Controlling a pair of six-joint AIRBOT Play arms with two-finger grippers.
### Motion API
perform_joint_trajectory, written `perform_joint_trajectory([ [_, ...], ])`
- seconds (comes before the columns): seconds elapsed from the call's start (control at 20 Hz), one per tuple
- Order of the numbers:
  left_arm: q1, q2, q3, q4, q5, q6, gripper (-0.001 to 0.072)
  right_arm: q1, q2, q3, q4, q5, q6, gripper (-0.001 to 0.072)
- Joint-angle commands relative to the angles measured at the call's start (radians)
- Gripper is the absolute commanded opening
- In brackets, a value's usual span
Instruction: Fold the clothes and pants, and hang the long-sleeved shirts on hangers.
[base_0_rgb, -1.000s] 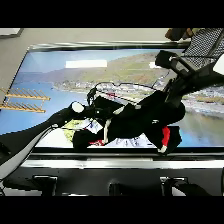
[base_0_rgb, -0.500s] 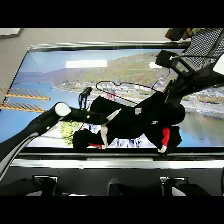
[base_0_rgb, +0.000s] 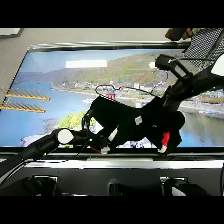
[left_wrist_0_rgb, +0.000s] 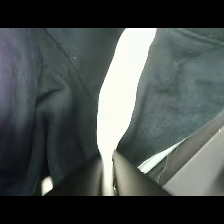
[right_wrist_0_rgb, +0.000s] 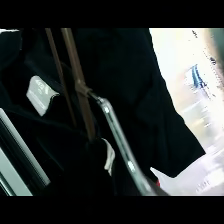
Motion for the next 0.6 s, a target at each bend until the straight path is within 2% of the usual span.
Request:
perform_joint_trajectory([
  [0.0, -0.022, -0.010, -0.011, -0.008, 0.149, -0.108, 0.0407, 0.001, -0.001, -0.034, 0.009, -0.010, 0.006, 0.0041],
  [0.05, -0.004, -0.008, -0.001, -0.009, 0.144, -0.134, 0.0623, 0.001, -0.001, -0.039, 0.009, -0.022, 0.006, 0.0041],
  [0.1, 0.019, -0.003, 0.016, -0.009, 0.128, -0.150, 0.0683, 0.001, -0.001, -0.041, 0.008, -0.031, 0.006, 0.0041],
  [0.35, 0.078, -0.036, 0.197, -0.009, 0.096, -0.185, 0.0682, 0.001, -0.001, -0.042, 0.008, -0.046, 0.006, 0.0041],
  [0.55, 0.075, -0.225, 0.381, -0.008, -0.081, -0.345, 0.0675, 0.001, -0.001, -0.042, 0.008, -0.078, 0.006, 0.0042],
])
